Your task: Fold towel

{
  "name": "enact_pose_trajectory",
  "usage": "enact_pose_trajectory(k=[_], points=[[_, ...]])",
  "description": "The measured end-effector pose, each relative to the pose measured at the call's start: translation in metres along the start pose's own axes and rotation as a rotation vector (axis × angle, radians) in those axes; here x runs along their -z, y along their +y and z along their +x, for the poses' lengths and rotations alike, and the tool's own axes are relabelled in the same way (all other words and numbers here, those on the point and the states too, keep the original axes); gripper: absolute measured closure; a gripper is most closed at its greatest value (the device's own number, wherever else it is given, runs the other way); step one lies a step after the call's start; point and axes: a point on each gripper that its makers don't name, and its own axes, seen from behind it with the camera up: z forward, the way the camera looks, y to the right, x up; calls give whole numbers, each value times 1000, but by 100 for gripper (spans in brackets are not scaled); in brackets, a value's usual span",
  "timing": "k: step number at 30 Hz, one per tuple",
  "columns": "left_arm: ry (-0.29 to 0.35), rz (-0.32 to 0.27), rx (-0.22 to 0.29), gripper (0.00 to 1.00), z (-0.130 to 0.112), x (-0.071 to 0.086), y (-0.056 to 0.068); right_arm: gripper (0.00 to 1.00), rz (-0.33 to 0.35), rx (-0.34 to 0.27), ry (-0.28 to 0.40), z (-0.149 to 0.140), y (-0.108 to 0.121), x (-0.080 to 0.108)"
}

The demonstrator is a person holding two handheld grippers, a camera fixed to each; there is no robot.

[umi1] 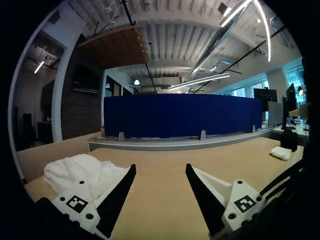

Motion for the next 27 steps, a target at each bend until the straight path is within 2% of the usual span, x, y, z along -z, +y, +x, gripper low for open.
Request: enact_pose_trajectory(k=[12, 17, 27], points=[[3, 4, -10, 8, -18, -6, -5, 0, -2, 8, -5, -1, -2, -5], [4, 3, 8, 8, -25, -5, -3, 0, -2, 3, -5, -1, -2, -5], [5, -4, 10, 8, -26, -4, -1, 0, 1, 0, 0, 1, 0, -4]])
